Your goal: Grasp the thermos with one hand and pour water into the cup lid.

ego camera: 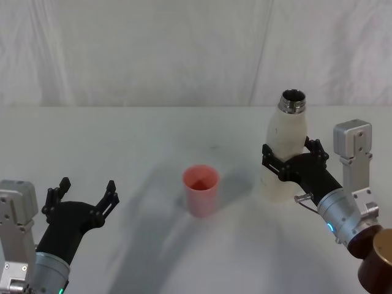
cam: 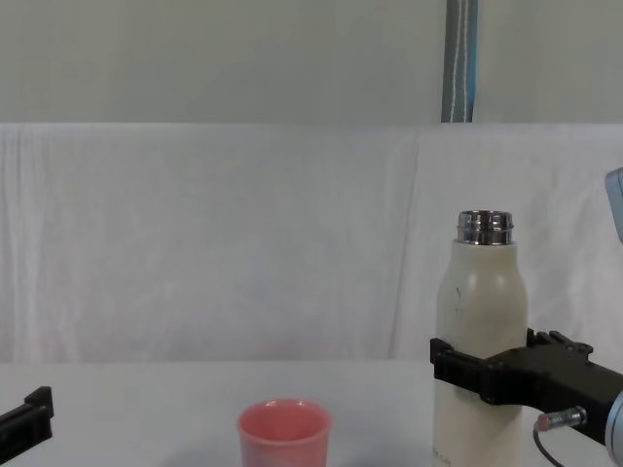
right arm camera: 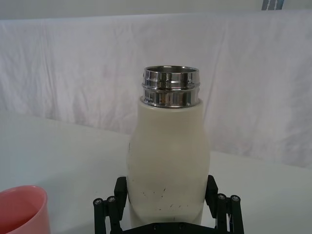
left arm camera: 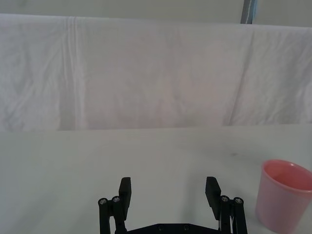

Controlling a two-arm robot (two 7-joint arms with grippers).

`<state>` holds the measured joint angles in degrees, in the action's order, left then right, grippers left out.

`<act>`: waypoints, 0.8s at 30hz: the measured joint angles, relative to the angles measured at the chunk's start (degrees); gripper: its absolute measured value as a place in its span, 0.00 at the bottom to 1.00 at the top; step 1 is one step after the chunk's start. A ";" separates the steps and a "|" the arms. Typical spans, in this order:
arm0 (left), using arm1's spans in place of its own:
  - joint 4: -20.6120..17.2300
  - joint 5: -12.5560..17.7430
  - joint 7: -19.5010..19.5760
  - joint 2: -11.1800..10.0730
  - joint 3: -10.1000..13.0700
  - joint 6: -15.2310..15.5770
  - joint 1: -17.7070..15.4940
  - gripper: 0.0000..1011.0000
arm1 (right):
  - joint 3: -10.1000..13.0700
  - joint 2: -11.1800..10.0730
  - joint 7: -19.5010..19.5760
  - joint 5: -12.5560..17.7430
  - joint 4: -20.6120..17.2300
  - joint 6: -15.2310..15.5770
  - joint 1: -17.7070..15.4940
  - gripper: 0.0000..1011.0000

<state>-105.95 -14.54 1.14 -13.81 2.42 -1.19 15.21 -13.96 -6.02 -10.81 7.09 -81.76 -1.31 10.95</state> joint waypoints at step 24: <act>0.00 0.00 0.00 0.00 0.00 0.00 0.00 0.99 | 1.20 -3.54 -1.56 0.92 -6.58 1.74 -5.59 0.99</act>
<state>-105.95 -14.54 1.14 -13.81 2.41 -1.19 15.21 -12.76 -9.56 -12.38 8.01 -88.34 0.43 5.36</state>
